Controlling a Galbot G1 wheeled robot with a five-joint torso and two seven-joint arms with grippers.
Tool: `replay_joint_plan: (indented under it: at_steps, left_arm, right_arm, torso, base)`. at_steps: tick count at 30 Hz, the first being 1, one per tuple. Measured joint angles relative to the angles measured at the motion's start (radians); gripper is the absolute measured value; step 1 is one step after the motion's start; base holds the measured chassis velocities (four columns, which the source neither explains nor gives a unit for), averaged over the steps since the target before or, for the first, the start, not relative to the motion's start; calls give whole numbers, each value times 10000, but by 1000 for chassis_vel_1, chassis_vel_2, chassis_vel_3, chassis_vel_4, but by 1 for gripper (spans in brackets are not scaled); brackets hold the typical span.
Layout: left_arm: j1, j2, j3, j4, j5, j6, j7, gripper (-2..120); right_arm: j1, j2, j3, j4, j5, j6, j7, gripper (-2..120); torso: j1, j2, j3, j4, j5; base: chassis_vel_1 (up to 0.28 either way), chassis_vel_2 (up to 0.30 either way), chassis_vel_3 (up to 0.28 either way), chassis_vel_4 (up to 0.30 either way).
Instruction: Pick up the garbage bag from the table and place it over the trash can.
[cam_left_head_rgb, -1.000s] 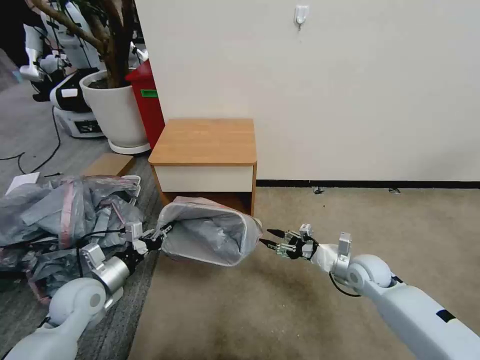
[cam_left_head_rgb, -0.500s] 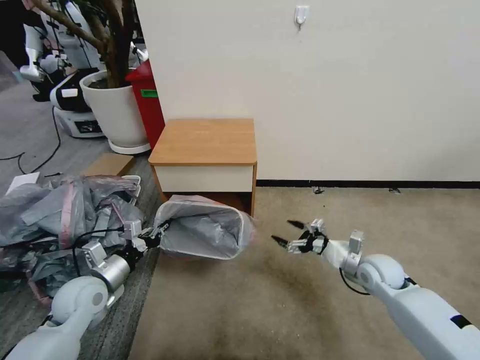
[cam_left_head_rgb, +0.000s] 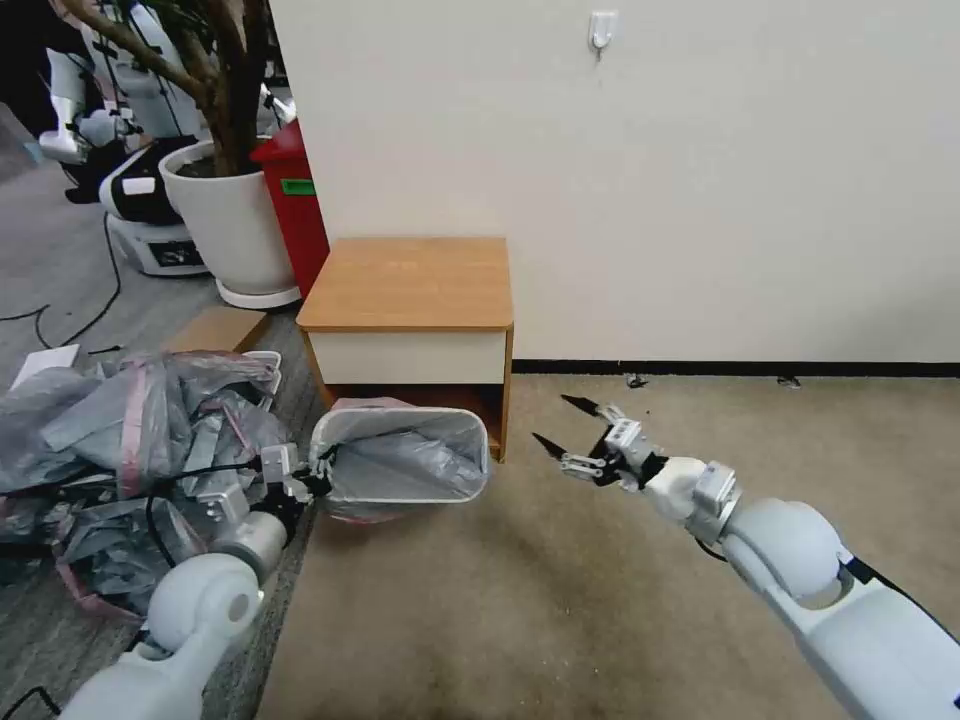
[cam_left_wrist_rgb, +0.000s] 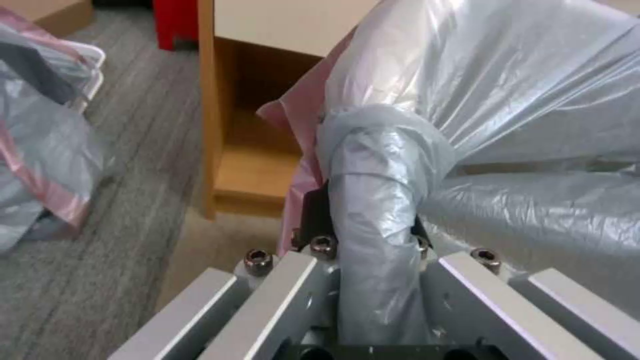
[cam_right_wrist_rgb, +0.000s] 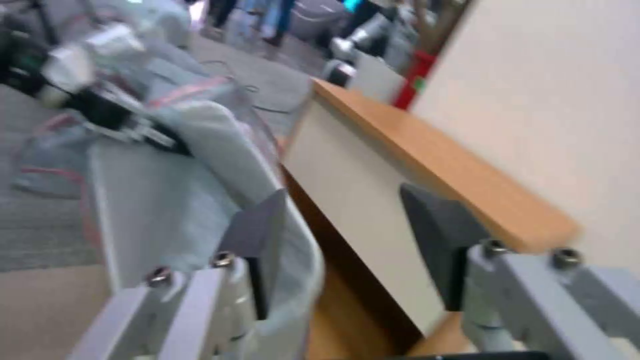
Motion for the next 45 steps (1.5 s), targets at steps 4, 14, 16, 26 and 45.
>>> replay_joint_plan:
  at_steps: [4, 14, 16, 26, 45]
  left_arm:
    - [223, -100, 60, -266, 926, -5, -3, 2]
    - [642, -602, 262, -737, 3007, -337, 131, 2]
    - [734, -767, 329, -843, 3254, -369, 195, 2]
    - [1010, -1258, 447, -915, 3831, -612, 555, 2]
    - [897, -1659, 889, -919, 4042, -621, 591, 2]
  right_arm:
    - [357, -16, -659, 358, -259, -473, -214, 31]
    - [1486, 60, -1804, -99, -1132, -1787, -1152, 0]
    - [1750, 168, -2103, -438, -1252, -1895, -1220, 0]
    - [2274, 568, -2690, -1711, -1480, -1975, -1435, 0]
    - [2155, 1010, -2886, -2183, -2151, -1943, -1844, 0]
  torso:
    - [0, 0, 0, 0, -1]
    - [0, 0, 0, 0, 0]
    - [0, 0, 1, 0, -1]
    - [0, 0, 1, 0, 0]
    - [0, 0, 1, 0, 0]
  base:
    - [0, 0, 0, 0]
    - [0, 0, 0, 0]
    - [0, 0, 0, 0]
    - [0, 0, 0, 0]
    - [0, 0, 0, 0]
